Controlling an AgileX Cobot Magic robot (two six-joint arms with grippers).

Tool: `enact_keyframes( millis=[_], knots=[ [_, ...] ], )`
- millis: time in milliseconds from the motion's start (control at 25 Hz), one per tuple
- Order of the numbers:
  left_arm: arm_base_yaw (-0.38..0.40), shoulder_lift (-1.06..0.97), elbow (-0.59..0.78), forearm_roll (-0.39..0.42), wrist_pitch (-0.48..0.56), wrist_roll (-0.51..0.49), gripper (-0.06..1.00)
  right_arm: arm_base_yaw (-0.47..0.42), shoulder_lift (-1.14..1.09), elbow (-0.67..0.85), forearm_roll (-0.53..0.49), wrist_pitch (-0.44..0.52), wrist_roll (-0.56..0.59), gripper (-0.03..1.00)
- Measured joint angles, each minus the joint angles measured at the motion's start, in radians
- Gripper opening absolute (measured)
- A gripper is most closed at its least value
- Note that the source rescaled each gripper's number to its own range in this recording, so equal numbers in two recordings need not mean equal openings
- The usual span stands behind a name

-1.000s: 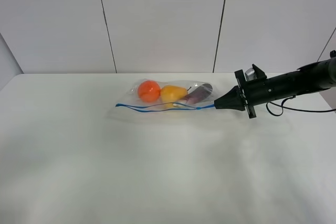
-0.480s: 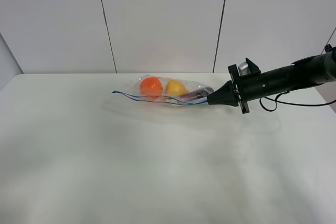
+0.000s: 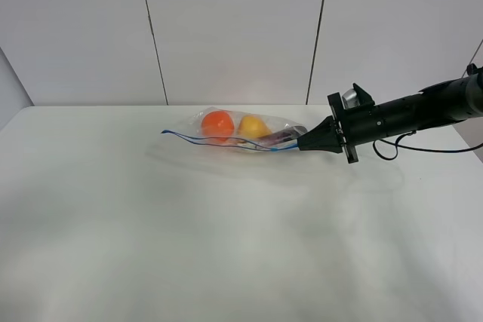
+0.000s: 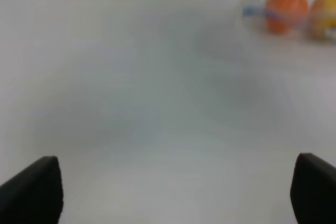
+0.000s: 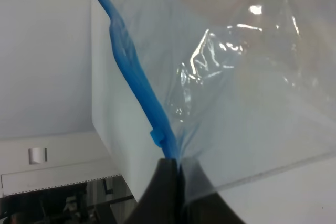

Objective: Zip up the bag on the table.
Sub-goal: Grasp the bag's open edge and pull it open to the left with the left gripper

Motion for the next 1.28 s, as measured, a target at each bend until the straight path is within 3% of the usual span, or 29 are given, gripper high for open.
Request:
enact_keyframes(
  millis=[320,680,920,1080,1280],
  knots=[
    [0.0,0.429,-0.12,0.0,-0.302,0.115,1.0,0.0,0.0,0.0,0.0,0.0,0.0,0.0],
    [0.0,0.951,-0.184,0.0,-0.73,0.529,1.0,0.0,0.0,0.0,0.0,0.0,0.0,0.0],
    [0.0,1.147,-0.185,0.0,-1.002,0.858,1.0,0.0,0.0,0.0,0.0,0.0,0.0,0.0],
    [-0.032,1.215,-0.185,0.001,-1.09,0.987,1.0,0.0,0.0,0.0,0.0,0.0,0.0,0.0],
    [-0.177,1.253,-0.185,0.003,-1.103,1.061,1.0,0.0,0.0,0.0,0.0,0.0,0.0,0.0]
  ],
)
